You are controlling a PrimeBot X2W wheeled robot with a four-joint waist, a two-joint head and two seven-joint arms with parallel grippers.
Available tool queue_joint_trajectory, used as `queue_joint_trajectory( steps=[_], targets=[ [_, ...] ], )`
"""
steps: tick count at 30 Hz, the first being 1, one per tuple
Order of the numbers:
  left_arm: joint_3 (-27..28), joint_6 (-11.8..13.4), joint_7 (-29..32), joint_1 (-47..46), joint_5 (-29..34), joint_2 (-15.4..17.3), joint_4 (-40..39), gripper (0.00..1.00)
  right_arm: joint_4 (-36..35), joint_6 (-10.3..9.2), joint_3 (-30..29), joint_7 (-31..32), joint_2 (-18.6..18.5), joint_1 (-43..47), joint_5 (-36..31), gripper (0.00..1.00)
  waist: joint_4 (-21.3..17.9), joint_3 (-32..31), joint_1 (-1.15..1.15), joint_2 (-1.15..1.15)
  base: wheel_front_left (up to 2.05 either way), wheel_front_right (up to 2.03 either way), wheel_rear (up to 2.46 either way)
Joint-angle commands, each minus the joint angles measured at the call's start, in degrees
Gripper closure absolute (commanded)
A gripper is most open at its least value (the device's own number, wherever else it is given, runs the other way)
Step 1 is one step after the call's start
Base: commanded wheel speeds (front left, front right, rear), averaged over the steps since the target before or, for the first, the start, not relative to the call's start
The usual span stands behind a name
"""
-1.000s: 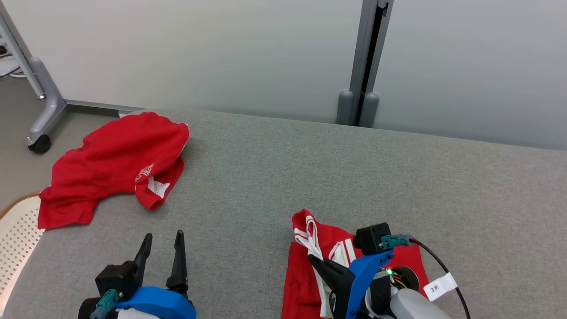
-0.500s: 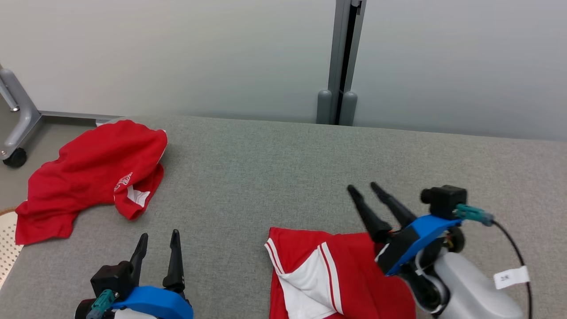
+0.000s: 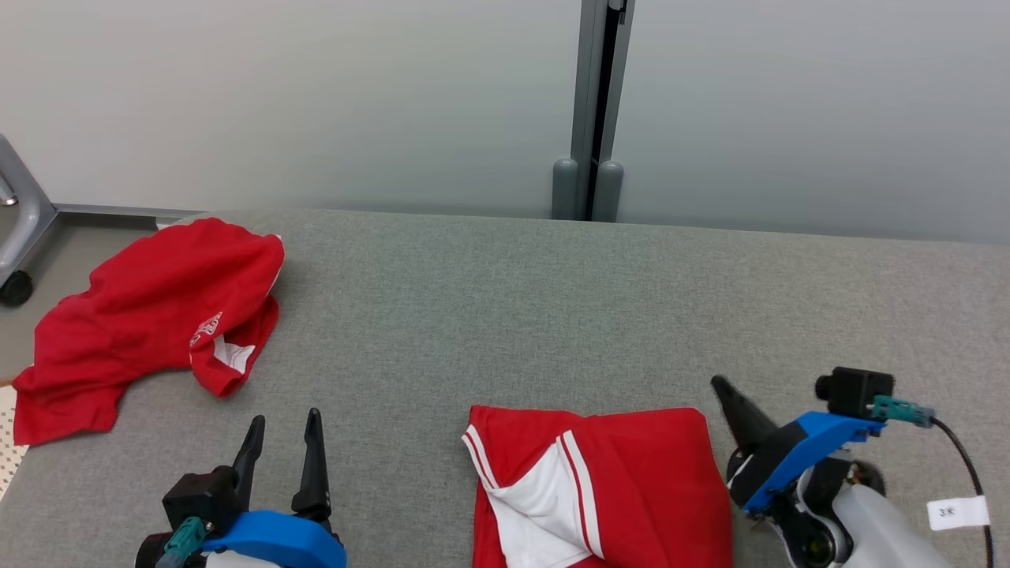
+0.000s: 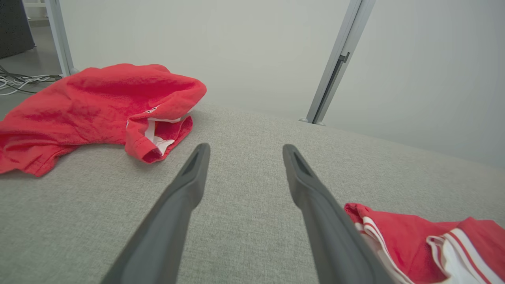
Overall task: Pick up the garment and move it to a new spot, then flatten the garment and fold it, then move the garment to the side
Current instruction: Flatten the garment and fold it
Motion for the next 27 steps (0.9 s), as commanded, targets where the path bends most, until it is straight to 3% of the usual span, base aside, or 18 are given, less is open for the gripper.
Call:
queue_joint_trajectory(
  steps=[1,7,12,18,23,27],
  targets=[
    [-0.03,-0.36,-0.25,-0.54,0.18,0.00,0.04,0.00,0.97,0.01,-0.49,5.06,2.25,1.14,5.12,1.00,0.07,0.00,0.00,0.00,0.00,0.00,0.00],
    [-0.52,-0.41,-0.25,-0.96,0.32,-0.01,0.37,0.00,4.04,0.01,-0.42,23.28,5.74,0.72,17.15,1.00,1.30,0.04,0.00,0.00,0.00,0.00,0.00],
    [-0.51,-0.43,-0.25,-0.78,0.21,-0.01,0.61,0.00,5.24,0.01,1.85,32.02,6.82,1.24,20.88,1.00,2.48,-0.03,0.00,0.00,0.00,0.00,0.00],
    [-0.36,-0.31,-0.25,-0.95,0.15,-0.02,0.66,0.00,-0.24,0.01,6.55,36.18,7.65,3.28,23.07,1.00,3.04,-0.01,0.00,0.00,0.00,0.00,0.00],
    [0.00,-0.32,-0.24,-0.64,0.06,-0.05,0.51,0.00,-9.32,0.01,13.22,40.82,5.38,6.31,25.06,1.00,2.62,0.09,0.00,0.00,0.00,0.00,0.00],
    [0.26,-0.32,-0.25,-0.50,0.23,-0.10,0.24,0.00,-15.98,0.01,15.24,38.06,2.88,6.87,25.70,1.00,1.61,0.28,0.00,0.00,0.00,0.00,0.00]
  ],
)
